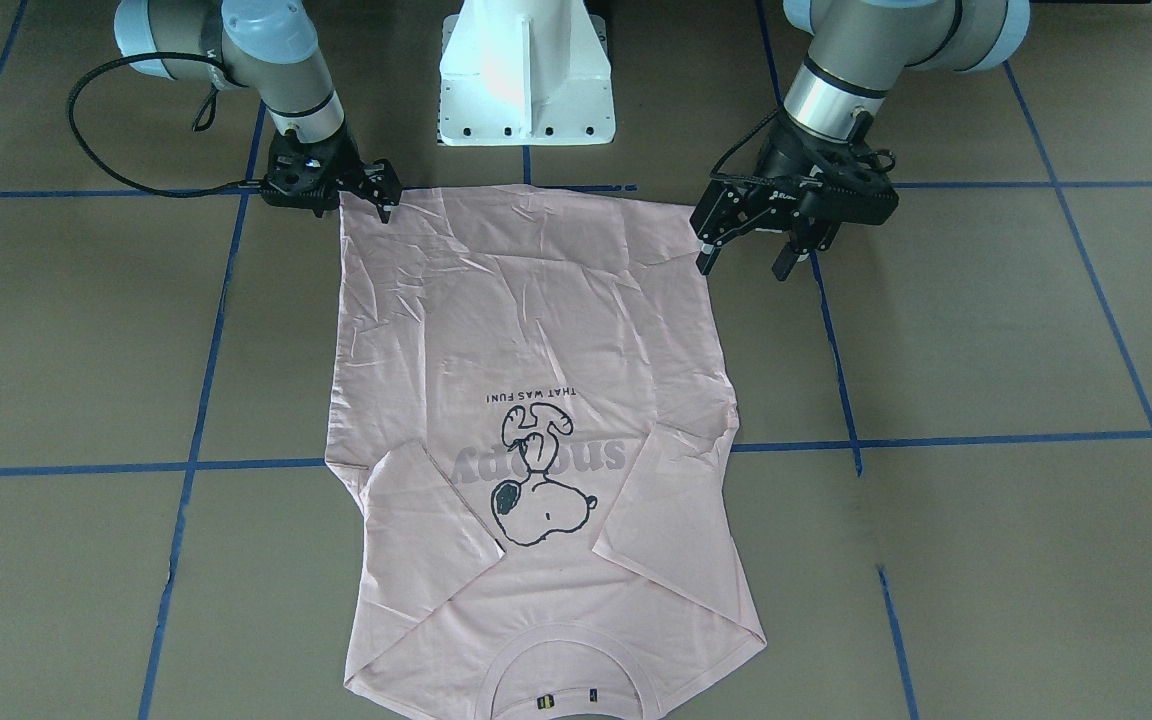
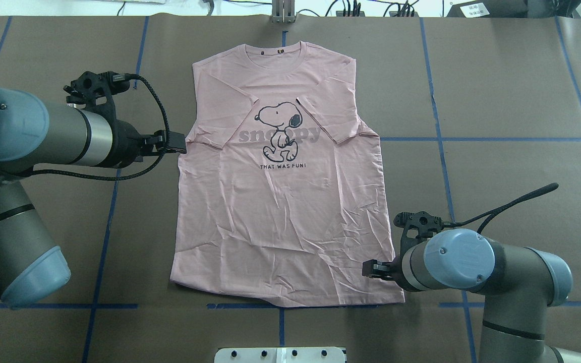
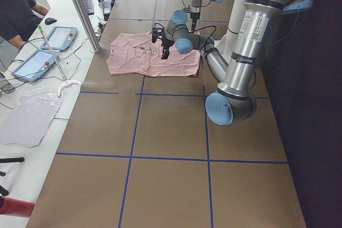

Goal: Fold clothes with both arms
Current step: 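Lower both grippers and pinch the two hem corners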

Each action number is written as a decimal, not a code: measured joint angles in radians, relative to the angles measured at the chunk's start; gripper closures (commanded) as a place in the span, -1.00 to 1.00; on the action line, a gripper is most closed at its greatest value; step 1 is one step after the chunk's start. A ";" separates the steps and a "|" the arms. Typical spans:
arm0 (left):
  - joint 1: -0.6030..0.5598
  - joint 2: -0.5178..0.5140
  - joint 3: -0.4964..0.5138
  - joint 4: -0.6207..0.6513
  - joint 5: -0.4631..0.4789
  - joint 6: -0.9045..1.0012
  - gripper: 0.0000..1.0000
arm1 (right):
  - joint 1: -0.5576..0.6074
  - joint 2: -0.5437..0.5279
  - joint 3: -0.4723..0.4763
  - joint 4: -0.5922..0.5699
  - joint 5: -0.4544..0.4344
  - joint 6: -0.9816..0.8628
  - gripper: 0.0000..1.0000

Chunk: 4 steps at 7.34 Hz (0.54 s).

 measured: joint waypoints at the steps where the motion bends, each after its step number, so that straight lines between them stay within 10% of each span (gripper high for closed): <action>1: 0.000 0.000 -0.001 0.000 0.000 0.000 -1.00 | -0.001 0.002 -0.008 0.000 0.000 0.000 -0.88; 4: 0.000 0.000 -0.003 0.000 0.000 0.000 -1.00 | 0.000 0.005 -0.016 0.001 0.000 0.000 0.13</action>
